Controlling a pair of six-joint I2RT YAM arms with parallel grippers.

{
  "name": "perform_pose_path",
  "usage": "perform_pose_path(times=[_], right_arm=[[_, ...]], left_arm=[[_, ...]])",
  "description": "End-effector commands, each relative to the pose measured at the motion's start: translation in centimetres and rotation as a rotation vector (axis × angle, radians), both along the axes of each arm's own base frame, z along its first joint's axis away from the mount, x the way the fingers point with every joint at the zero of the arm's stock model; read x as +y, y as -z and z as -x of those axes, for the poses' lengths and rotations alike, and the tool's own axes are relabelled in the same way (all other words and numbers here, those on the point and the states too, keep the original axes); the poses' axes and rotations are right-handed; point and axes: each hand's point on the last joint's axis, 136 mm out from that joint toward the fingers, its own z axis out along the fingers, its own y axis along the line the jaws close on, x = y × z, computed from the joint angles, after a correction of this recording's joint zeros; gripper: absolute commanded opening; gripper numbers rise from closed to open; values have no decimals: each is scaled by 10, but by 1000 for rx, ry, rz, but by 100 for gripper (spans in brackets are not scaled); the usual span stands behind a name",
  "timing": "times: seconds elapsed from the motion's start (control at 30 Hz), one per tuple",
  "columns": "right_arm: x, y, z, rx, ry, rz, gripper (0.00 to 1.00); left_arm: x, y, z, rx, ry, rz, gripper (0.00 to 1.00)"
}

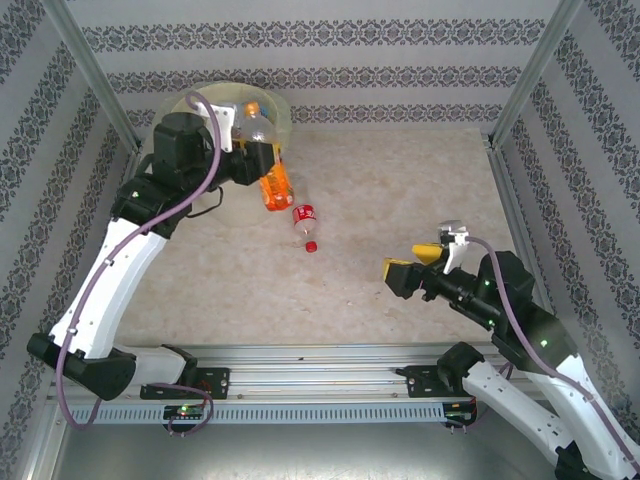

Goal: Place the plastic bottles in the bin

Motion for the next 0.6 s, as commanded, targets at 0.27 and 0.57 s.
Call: perform_pose_path(times=[0.27, 0.57], right_arm=[[-11, -58, 27, -166, -34, -151, 98], [-13, -64, 25, -177, -15, -171, 98]], left_arm=[[86, -25, -40, -31, -363, -420, 55], [110, -52, -91, -115, -505, -634, 55]])
